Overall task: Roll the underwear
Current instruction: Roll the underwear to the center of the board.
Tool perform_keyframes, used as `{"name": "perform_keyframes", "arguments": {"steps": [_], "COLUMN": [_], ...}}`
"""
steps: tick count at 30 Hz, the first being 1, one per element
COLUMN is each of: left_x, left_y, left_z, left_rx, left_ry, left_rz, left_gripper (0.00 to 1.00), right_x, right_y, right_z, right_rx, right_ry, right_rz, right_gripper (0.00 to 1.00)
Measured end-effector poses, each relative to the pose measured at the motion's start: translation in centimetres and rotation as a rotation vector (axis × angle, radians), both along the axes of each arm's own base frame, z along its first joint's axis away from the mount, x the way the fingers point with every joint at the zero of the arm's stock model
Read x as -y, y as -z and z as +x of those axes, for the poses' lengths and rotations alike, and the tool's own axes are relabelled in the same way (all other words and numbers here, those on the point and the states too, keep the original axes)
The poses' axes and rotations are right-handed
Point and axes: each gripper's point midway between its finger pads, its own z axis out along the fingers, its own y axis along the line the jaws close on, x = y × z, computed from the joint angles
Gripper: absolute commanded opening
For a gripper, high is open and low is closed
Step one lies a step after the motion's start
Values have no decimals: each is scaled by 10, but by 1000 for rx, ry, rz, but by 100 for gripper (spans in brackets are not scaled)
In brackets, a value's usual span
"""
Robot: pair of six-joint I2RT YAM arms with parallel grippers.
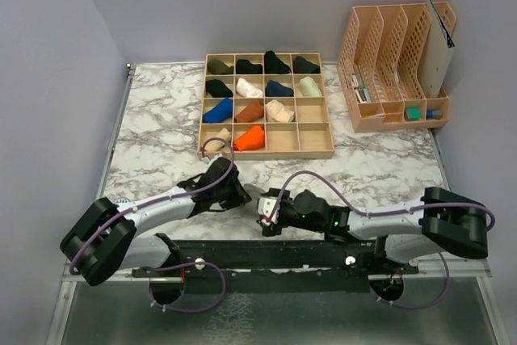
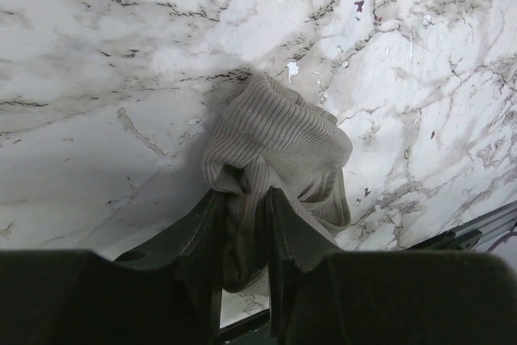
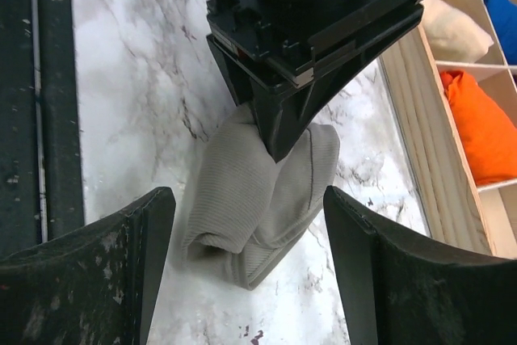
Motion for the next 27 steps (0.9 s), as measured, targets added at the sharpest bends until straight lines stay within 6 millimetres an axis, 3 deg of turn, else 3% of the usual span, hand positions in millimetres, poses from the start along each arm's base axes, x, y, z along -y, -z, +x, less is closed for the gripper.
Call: {"name": "perform_keyframes", "arguments": {"steps": [6,11,14,16,23,25,27], "left_x": [3,4,4,4,3,2,1], "left_y": [1,1,1,1,2,2,2], "left_z": [0,0,-1,-1,-1,-1,-1], "left_rx": [-17,-25,-28,-29,-35,-35,-35], "left_ry": [10,10,11,12,11,11,10], "left_rz": [-2,3,3,3,3,5,8], "left_gripper": [9,9,9,9,9,13,24], "right_x": [-8,-9,-9,-9,-12,-12,-15], "right_y": [20,35,44,49,48,50,51], "right_z": [3,4,5,6,10,12,11], "right_rx": [17,8,-6,-13,-42,-49,-60], "right_ry": [3,11,18,30,78,99,107], "right_rz": [-72,-109,-127,-128,-90,-84,-78], "right_gripper": [72,52,48,39,14,2,1]}}
